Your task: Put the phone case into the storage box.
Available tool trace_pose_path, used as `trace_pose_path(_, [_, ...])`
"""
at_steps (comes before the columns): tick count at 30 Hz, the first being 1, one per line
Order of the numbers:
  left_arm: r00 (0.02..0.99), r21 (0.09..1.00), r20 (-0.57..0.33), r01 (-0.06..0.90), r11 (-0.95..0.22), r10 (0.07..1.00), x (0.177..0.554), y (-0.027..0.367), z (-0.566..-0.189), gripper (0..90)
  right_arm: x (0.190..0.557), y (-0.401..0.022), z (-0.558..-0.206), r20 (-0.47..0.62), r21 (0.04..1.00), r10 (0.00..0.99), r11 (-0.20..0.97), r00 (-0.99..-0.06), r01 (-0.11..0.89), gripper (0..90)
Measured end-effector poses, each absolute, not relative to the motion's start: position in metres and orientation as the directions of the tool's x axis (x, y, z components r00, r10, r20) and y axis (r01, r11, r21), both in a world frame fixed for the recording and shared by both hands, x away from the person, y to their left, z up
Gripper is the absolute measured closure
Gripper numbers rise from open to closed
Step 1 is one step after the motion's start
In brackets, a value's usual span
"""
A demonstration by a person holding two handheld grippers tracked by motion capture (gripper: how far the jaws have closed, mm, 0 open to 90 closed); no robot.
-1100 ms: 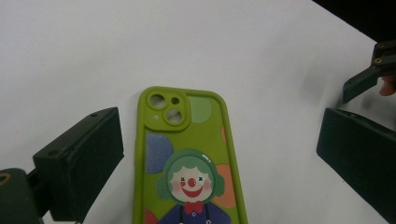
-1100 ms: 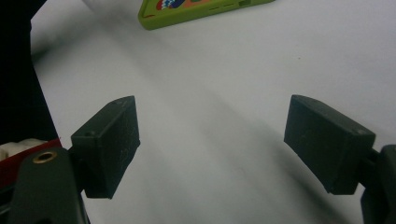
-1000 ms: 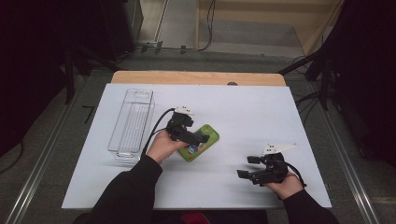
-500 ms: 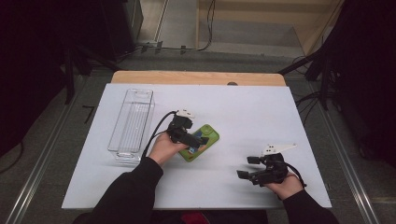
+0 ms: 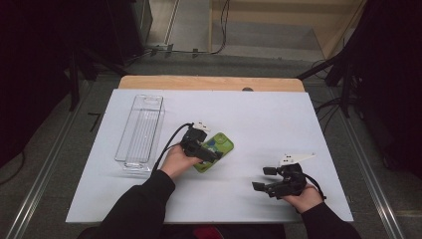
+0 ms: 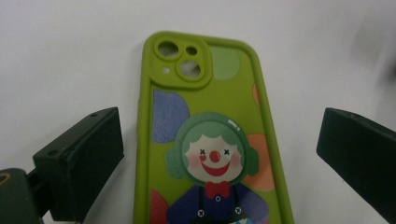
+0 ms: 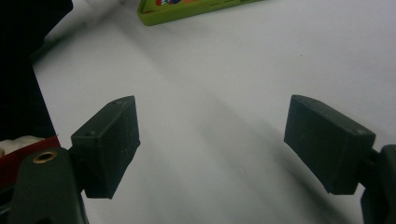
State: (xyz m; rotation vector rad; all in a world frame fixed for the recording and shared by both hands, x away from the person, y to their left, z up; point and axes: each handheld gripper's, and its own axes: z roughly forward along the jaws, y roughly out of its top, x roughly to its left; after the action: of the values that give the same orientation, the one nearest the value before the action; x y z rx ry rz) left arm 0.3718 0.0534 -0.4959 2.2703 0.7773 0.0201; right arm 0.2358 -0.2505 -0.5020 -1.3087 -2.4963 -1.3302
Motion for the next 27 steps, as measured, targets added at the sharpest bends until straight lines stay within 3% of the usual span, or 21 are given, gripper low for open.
trace_pose_path(27, [0.816, 0.639, -0.076, 0.481, -0.600, 0.573, 0.358, 0.043, -0.509, 2.4, 0.236, -0.250, -0.502, 0.375, 0.672, 0.665, 0.285, -0.646, 0.684, 16.5])
